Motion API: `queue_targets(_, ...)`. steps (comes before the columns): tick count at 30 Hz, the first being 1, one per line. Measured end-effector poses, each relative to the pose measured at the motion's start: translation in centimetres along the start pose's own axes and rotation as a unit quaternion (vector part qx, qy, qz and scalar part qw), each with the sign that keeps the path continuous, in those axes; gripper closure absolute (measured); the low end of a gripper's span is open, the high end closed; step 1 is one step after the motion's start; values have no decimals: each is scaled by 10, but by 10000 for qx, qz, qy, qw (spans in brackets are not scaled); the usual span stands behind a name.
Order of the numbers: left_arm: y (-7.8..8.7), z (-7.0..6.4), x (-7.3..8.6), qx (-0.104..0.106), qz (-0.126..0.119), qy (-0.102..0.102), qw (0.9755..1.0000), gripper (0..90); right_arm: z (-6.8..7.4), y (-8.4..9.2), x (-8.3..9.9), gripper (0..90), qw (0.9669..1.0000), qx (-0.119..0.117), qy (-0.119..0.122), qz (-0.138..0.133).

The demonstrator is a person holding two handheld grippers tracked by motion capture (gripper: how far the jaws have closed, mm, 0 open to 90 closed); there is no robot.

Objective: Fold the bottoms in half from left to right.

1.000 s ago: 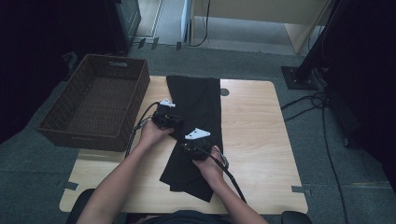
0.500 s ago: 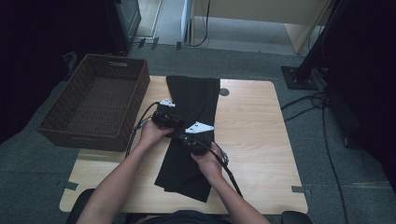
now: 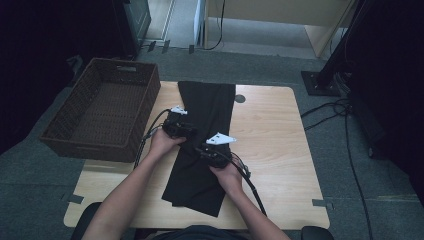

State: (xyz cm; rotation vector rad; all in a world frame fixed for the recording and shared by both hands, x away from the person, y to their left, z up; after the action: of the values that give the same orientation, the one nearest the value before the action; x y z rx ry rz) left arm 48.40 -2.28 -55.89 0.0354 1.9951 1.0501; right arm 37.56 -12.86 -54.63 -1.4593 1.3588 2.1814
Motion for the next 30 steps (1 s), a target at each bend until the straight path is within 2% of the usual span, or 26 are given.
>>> queue_targets(4,0,0,0,8,-15,27,10000,602,-9,-6,8,592,9997,148,86,148)
queue_targets(9,0,0,0,-27,-17,3,10000,600,-11,-11,14,567,9992,183,172,298)
queue_targets(11,1,2,-1,-156,-1,-47,9999,582,-11,-11,14,590,9992,198,196,294)
queue_targets(12,1,3,-2,-185,-16,-32,9998,559,-10,-10,15,644,9993,152,158,312)
queue_targets(16,5,13,-7,-321,-273,112,9991,499,-6,-4,19,700,9995,72,106,282)
queue_targets(17,4,15,-8,-381,-369,208,9984,484,-5,-2,21,705,9995,63,105,288)
queue_targets(18,3,17,-9,-381,-344,207,9985,463,-4,0,23,712,9995,41,112,282)
queue_targets(20,-3,17,-9,-400,-181,124,9990,446,-3,4,26,718,9996,-36,55,272)
queue_targets(21,-4,16,-10,-412,-198,114,9989,442,-1,6,27,718,9996,-90,20,276)
queue_targets(23,-7,13,-11,-441,-238,63,9987,444,2,8,30,718,9995,-93,120,275)
queue_targets(24,-9,11,-11,-480,-241,-41,9985,448,4,10,31,718,9994,-81,152,285)
queue_targets(25,-10,9,-10,-572,-245,-148,9980,474,4,10,32,718,9994,-59,197,276)
queue_targets(28,-14,3,-10,-714,-287,-425,9961,635,4,11,32,718,9994,-69,182,277)
queue_targets(30,-15,-1,-9,-560,-259,-410,9973,790,4,11,32,711,9994,-43,199,273)
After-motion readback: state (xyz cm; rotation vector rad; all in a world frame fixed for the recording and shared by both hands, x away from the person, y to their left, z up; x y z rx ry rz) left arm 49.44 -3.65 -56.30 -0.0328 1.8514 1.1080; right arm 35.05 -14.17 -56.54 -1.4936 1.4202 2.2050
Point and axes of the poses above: each handheld gripper's, and its own axes: y roughly backward along the jaws, x roughly out of its underside, z roughly to its left, the point moved 7 cm from there along -y, roughly forward along the jaws, and after that the axes turned 3 degrees about y, right-handed, at the moved point
